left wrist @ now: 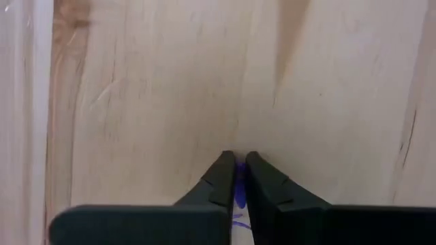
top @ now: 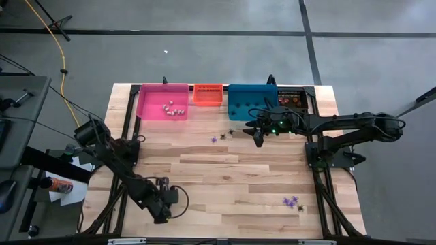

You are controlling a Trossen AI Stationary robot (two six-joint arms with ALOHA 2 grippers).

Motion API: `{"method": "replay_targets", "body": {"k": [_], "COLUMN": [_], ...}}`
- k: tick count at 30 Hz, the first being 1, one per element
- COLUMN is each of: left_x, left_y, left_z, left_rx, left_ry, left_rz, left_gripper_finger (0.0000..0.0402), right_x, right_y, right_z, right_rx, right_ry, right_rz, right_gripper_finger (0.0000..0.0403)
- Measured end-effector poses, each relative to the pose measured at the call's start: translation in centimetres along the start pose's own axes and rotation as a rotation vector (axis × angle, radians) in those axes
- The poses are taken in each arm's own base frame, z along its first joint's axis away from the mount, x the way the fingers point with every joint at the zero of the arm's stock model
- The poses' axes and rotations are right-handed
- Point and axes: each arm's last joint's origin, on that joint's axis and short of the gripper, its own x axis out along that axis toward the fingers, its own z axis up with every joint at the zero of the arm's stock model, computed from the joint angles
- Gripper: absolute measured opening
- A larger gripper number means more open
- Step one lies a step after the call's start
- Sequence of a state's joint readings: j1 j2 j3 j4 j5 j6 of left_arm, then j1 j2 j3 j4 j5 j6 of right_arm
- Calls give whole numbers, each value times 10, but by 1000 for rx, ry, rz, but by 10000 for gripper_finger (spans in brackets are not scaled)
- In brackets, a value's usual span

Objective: Sort Halloween decoration
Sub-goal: Put the violet spider toy into the orange bin

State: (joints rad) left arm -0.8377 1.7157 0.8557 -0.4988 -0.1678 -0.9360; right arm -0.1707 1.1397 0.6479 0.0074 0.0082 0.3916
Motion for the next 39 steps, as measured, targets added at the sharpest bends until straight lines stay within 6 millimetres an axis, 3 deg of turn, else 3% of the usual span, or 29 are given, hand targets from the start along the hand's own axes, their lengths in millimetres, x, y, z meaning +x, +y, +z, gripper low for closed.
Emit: {"method": "replay_targets", "body": {"k": [8,12,18,23,29,34,39], "left_x": [-14,-42,-82,-106,-126,-142,-147], "left_y": [15,31,80,133,200,233,239], "left_z": [10,24,59,101,150,161,160], "left_rx": [-1,6,76,136,63,9,-2], "left_ry": [-34,-135,-338,-559,-905,-1096,-1176], "left_rz": [27,33,130,207,89,-55,-117], "left_gripper_finger": [1,0,0,0,0,0,0], "right_x": [0,0,0,0,0,-3,-8], "right_y": [0,0,0,0,3,10,15], "right_z": [0,0,0,0,7,23,35], "right_rx": [0,0,3,-8,-118,-186,-234], "right_ry": [3,1,0,-5,-79,-253,-389], "right_rz": [-3,-11,-9,-7,19,74,120], "right_gripper_finger": [177,177,177,177,177,177,177]}}
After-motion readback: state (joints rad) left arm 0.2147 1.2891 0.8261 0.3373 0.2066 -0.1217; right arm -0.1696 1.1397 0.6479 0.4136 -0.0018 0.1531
